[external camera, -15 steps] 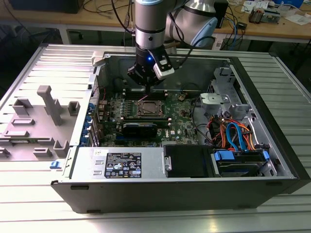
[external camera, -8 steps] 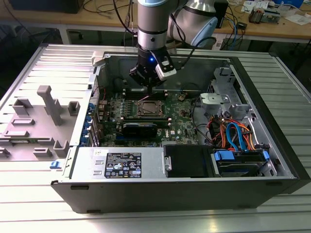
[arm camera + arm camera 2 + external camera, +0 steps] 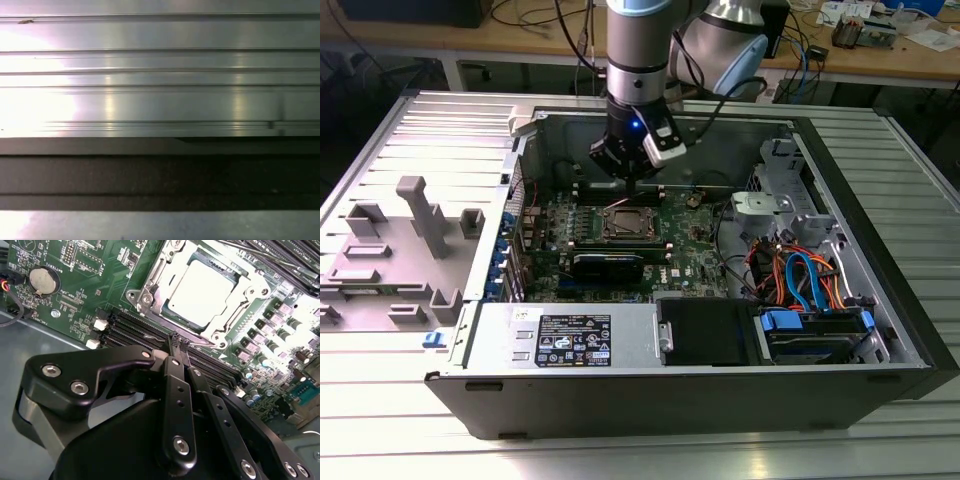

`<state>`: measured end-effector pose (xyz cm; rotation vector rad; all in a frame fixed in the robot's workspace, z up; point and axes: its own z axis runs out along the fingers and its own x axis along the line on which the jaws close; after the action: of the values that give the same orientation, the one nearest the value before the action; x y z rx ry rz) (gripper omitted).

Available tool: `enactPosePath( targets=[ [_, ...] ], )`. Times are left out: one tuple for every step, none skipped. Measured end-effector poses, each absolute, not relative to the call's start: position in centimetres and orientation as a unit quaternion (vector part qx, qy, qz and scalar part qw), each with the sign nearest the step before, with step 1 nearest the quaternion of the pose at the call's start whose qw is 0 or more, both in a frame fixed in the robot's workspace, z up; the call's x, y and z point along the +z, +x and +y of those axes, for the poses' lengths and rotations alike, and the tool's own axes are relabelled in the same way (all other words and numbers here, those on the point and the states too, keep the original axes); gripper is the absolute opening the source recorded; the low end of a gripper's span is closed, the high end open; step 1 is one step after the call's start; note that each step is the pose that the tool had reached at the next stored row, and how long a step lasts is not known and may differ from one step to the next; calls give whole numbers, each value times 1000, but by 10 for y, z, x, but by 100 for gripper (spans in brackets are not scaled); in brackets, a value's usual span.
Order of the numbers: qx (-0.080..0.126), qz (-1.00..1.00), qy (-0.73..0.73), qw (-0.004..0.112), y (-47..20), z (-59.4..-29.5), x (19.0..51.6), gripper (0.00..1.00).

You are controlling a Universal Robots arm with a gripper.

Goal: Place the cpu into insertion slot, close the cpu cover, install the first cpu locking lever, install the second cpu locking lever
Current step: 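Install the first cpu locking lever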

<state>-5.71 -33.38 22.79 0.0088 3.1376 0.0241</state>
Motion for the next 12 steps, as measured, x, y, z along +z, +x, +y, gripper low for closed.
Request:
enactPosePath(
  targets=[
    [8, 1000, 3, 2, -56, -334, 227, 11],
    [8, 1000, 3, 2, -55, -334, 227, 11],
    [8, 1000, 3, 2, -54, -334, 226, 11],
    [8, 1000, 3, 2, -54, -334, 226, 11],
    [8, 1000, 3, 2, -53, -334, 225, 11],
    [8, 1000, 3, 2, -52, -334, 224, 11],
    [8, 1000, 3, 2, -52, -334, 224, 11],
    [8, 1000, 3, 2, -51, -334, 223, 11],
    [8, 1000, 3, 2, -51, -334, 222, 11],
    [8, 1000, 3, 2, -51, -334, 221, 11],
    [8, 1000, 3, 2, -50, -334, 220, 11],
    [8, 1000, 3, 2, -50, -334, 219, 11]
  ],
)
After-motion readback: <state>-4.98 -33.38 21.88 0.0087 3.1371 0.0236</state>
